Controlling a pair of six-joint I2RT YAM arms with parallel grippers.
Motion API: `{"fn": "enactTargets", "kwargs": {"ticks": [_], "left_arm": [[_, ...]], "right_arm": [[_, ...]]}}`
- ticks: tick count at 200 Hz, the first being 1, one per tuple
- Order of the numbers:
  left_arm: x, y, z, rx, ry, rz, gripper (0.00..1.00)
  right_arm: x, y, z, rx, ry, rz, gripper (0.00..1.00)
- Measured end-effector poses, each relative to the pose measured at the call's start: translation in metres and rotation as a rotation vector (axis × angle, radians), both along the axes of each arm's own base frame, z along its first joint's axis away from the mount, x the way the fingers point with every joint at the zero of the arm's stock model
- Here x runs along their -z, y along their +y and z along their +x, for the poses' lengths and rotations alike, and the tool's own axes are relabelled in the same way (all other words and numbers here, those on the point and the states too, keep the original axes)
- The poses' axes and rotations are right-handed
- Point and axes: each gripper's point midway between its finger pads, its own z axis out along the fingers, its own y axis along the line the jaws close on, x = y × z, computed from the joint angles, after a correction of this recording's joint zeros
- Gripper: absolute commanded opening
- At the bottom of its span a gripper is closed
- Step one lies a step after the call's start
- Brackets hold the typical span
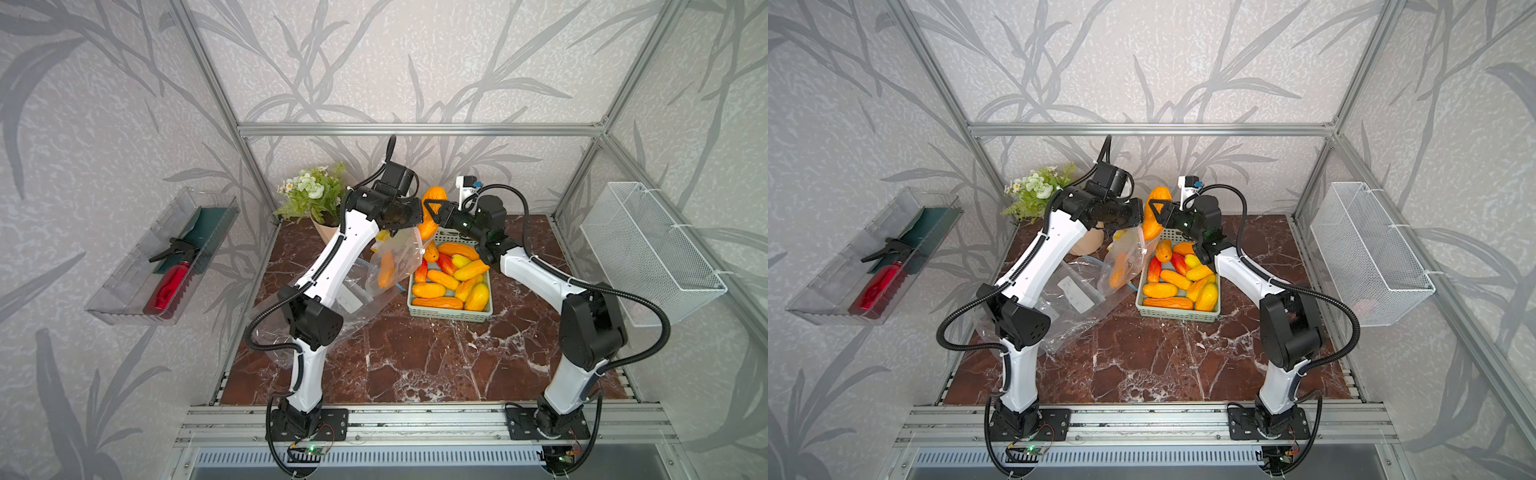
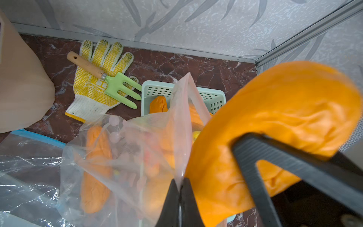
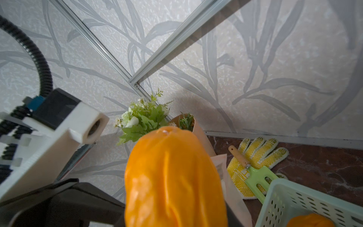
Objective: Place the mango in a zip-top bag and seal the zipper
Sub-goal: Place the mango in the zipper food storage bag.
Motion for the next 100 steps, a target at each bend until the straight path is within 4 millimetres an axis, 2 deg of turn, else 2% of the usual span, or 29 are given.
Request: {"fn": "enactTargets", "kwargs": {"ticks": [20, 47, 65, 88, 100], "left_arm": [[0.0, -0.001, -0.001, 0.002, 0.0, 0.0, 0.0], [0.001, -0.002, -0.001, 0.003, 0.002, -0.001, 0.0], [0.001, -0.002, 0.001, 0.001, 0.003, -0.001, 0.0], [0.002, -0.005, 0.001, 0.008, 0.005, -0.007, 0.0], [0.003, -0.006, 0.001, 0.011, 0.008, -0.009, 0.0]], "right_arm": [[0.009, 0.004, -0.005, -0.007, 0.002, -0.055, 0.51], [0.026, 0.002, -0.017, -0.003, 0.027, -0.138, 0.76], [0.032, -0.005, -0.023, 0.019, 0.058, -0.193, 0.88], [0.022, -0.023, -0.027, 0.095, 0.104, -0.246, 0.9], [0.012, -0.037, -0.026, 0.154, 0.133, -0.257, 0.86]]}}
